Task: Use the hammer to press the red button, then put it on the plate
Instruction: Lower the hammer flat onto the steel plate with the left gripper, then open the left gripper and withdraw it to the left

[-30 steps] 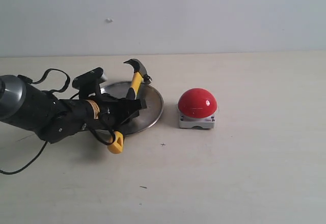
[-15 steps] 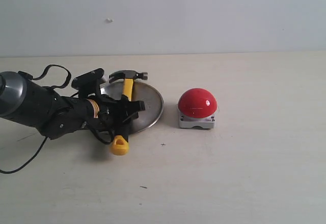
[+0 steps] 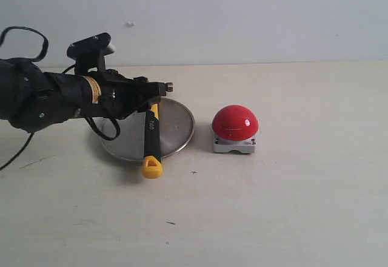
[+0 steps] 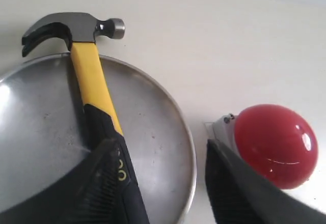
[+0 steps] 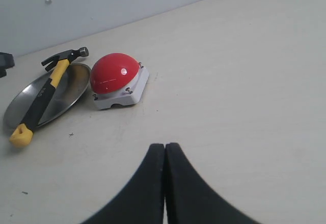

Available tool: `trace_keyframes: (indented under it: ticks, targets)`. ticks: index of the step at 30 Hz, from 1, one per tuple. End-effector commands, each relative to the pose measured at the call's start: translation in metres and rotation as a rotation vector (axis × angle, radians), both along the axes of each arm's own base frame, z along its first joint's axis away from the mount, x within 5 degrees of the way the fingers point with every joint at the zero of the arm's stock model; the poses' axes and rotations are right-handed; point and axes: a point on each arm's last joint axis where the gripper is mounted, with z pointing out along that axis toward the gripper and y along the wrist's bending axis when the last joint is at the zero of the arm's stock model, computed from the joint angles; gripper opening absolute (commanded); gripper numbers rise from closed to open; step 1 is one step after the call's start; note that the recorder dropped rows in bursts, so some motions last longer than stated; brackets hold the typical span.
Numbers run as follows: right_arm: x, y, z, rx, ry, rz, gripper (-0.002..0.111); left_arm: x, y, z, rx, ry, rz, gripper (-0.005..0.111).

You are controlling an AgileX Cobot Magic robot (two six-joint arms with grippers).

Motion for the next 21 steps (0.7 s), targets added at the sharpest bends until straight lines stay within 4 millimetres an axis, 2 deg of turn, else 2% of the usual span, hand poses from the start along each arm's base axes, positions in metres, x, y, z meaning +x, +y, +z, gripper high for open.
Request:
trace_keyframes:
  ticks: [1,4,5,15,21]
  targets:
    - [0.000,0.000,-0.001,0.006,-0.009,0.003,0.000,-0.020,0.010,0.018,0.017,-0.054,-0.037,0.035]
    - [0.000,0.000,-0.001,0.006,-0.009,0.003,0.000,-0.036,0.016,0.031,0.013,-0.127,-0.081,0.006]
    - [0.000,0.000,-0.001,0.006,-0.009,0.003,0.000,-0.042,0.019,0.034,0.014,-0.141,-0.091,0.000]
    - [0.000,0.000,-0.001,0.006,-0.009,0.003,0.000,-0.109,0.056,0.086,0.013,-0.356,-0.130,0.000]
    - [0.000,0.000,-0.001,0.006,-0.009,0.003,0.000,-0.146,0.079,0.100,0.044,-0.438,-0.121,0.000]
